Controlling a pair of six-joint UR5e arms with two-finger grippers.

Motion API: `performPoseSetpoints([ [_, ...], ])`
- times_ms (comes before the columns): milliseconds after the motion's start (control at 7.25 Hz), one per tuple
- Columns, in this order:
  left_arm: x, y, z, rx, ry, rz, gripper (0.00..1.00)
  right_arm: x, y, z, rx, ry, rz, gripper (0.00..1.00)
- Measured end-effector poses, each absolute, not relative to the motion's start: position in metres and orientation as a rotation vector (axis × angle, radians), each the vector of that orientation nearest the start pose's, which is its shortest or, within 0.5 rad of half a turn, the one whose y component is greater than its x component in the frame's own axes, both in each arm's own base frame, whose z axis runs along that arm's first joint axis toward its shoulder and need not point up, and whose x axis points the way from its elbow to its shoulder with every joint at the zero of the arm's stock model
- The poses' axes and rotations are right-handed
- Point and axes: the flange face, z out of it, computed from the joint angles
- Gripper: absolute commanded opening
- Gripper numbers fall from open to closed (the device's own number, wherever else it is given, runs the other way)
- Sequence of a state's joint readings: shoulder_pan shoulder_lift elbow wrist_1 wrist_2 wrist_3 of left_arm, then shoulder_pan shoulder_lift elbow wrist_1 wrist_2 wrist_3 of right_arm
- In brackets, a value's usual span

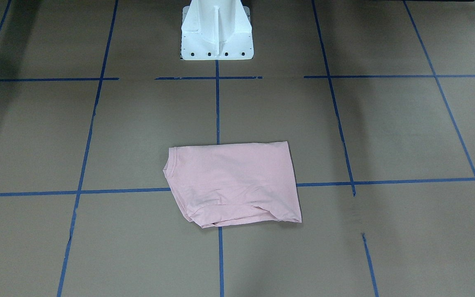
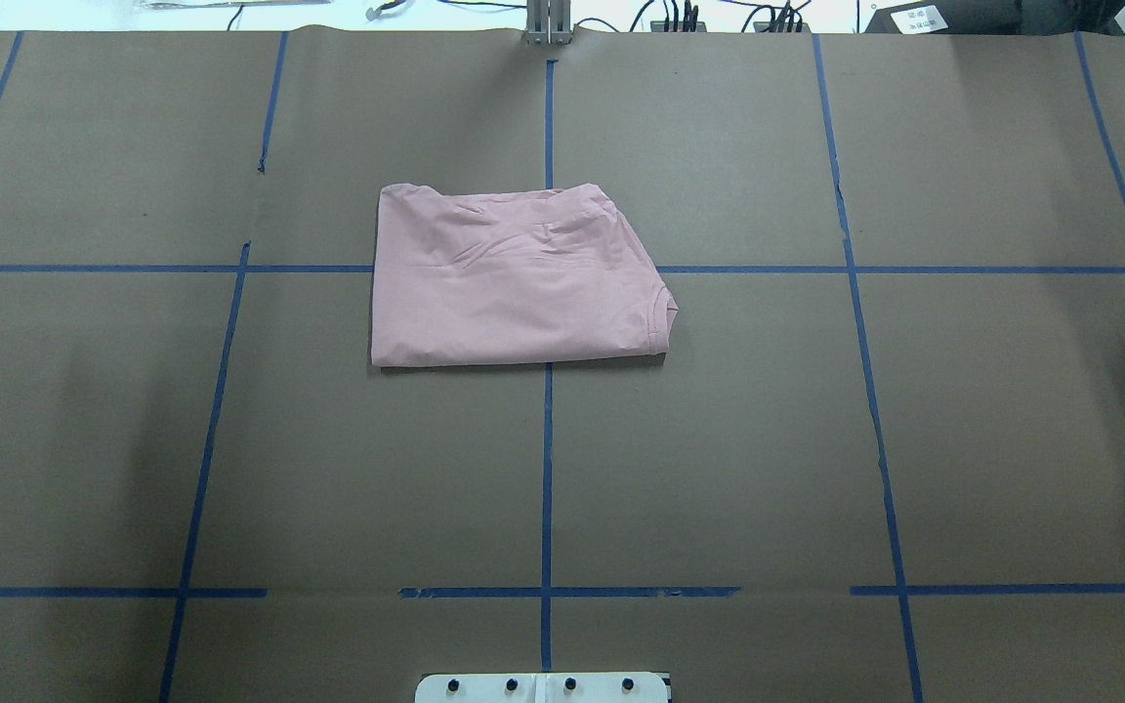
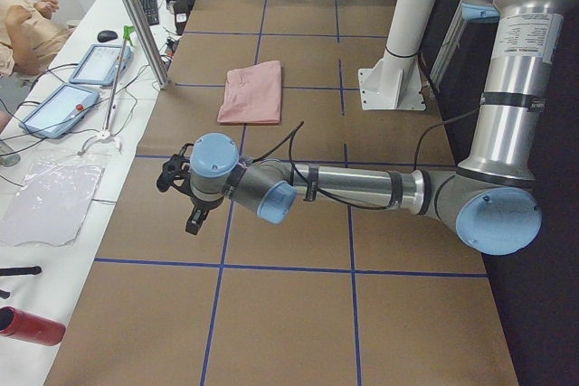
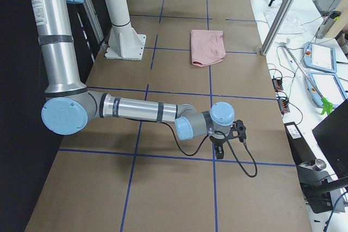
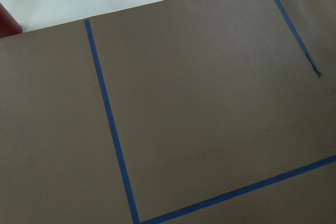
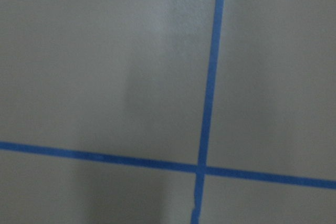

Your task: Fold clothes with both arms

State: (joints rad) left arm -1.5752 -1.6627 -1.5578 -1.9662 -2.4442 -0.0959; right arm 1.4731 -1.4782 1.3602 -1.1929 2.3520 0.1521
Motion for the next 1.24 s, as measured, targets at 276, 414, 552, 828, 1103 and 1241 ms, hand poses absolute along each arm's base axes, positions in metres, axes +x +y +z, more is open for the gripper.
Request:
performPoseSetpoints([
  [276, -0.062, -0.499, 0.557, 0.351, 0.863, 0.122, 1.00, 0.024, -0.499, 0.687, 0.129, -0.791, -0.061, 1.00],
  [414, -0.062, -0.475, 0.559, 0.335, 0.856, 0.133, 1.00, 0.032, -0.489, 0.674, 0.112, -0.782, -0.072, 1.00],
  [552, -0.062, -0.461, 0.560, 0.320, 0.853, 0.135, 1.00, 0.045, -0.485, 0.653, 0.095, -0.764, -0.090, 1.00],
  [828, -0.062, -0.449, 0.567, 0.289, 0.853, 0.126, 1.00, 0.076, -0.466, 0.611, 0.078, -0.682, -0.164, 1.00],
  [1103, -0.060, -0.429, 0.589, 0.238, 0.861, 0.102, 1.00, 0.087, -0.445, 0.601, 0.036, -0.659, -0.220, 1.00],
  [1241, -0.060, -0.422, 0.592, 0.225, 0.856, 0.093, 1.00, 0.087, -0.441, 0.603, 0.021, -0.665, -0.220, 1.00],
])
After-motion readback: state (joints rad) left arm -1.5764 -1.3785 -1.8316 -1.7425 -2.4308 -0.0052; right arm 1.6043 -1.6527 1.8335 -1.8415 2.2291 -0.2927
